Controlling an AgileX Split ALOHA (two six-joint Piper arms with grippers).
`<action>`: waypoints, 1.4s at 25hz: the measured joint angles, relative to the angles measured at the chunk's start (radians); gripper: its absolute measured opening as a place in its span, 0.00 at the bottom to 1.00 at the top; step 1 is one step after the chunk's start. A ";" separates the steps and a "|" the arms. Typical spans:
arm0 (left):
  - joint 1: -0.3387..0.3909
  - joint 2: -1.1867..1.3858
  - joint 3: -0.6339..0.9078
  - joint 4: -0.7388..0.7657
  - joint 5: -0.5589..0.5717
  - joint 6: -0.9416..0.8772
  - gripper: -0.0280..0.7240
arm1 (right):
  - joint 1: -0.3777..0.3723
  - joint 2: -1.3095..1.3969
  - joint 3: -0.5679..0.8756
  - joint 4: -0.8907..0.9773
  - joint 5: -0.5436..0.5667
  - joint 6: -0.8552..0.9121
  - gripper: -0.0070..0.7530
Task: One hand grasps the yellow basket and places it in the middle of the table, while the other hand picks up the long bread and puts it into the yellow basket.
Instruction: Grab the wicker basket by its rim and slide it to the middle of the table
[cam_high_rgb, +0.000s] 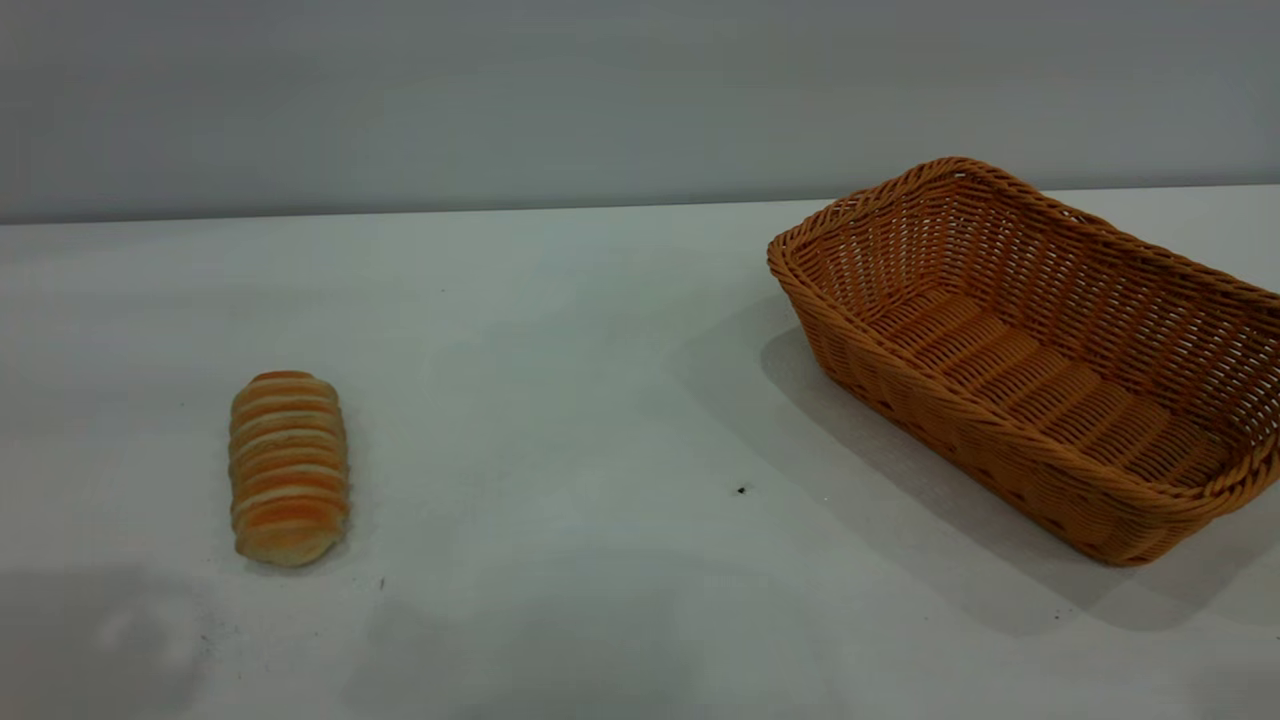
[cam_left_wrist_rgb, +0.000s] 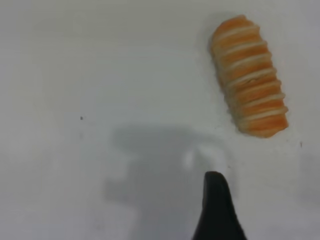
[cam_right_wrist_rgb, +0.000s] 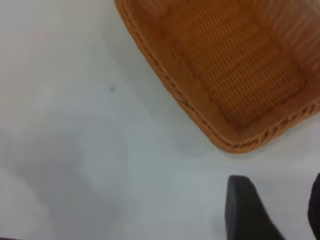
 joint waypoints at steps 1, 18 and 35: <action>0.000 0.022 -0.009 -0.002 0.000 0.000 0.78 | 0.000 0.062 -0.013 -0.008 -0.007 -0.001 0.50; 0.000 0.084 -0.017 -0.059 0.009 0.000 0.78 | -0.137 0.548 -0.077 -0.182 -0.179 0.397 0.71; 0.000 0.084 -0.018 -0.060 0.017 0.001 0.78 | -0.154 0.802 -0.079 0.109 -0.343 0.316 0.71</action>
